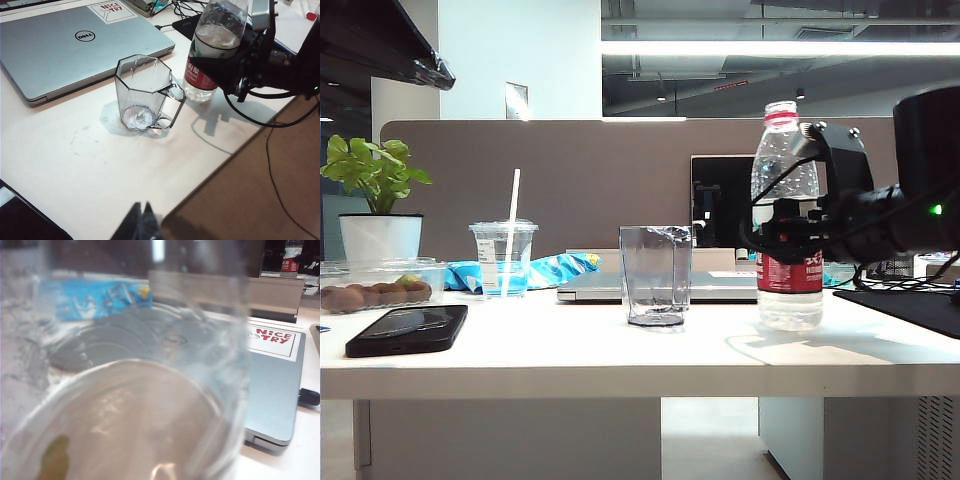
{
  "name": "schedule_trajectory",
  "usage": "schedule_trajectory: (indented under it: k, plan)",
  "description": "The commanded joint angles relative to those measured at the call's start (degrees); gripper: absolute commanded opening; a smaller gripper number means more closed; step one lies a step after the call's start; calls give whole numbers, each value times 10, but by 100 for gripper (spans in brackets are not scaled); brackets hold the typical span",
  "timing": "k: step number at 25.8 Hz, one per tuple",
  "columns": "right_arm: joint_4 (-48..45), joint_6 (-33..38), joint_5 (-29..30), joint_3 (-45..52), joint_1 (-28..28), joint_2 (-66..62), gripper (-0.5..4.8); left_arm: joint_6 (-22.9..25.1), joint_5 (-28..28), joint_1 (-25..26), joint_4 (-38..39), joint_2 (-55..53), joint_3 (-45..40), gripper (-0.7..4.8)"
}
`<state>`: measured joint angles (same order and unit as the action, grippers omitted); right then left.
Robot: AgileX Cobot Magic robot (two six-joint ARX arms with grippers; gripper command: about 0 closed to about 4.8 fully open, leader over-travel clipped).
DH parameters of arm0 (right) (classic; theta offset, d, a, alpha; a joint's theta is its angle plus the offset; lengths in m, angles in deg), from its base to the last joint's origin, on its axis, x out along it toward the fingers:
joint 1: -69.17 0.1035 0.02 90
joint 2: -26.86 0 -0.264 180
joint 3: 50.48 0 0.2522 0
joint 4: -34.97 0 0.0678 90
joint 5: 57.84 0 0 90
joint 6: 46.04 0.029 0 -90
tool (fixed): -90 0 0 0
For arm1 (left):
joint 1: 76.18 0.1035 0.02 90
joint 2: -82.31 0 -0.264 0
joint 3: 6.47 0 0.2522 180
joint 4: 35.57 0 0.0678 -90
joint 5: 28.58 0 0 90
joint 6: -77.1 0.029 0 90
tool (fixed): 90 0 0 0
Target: Pick up the mineral water bottle on the table and pour water into the mug until it's half full.
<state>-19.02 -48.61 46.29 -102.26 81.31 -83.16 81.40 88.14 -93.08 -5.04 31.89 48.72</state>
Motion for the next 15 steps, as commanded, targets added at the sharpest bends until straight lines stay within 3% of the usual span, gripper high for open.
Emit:
schedule_trajectory:
  k: [1, 12, 15]
  plan:
    - [62, -79, -2, -8, 1, 48, 241, 2, -2, -1, -5, 1, 2, -2]
    - [323, -273, -34, -112, 1, 132, 242, 2, -4, 0, -5, 1, 2, -2]
    - [387, -356, -86, -152, 8, 136, 243, 2, -4, 0, -5, 1, 2, -2]
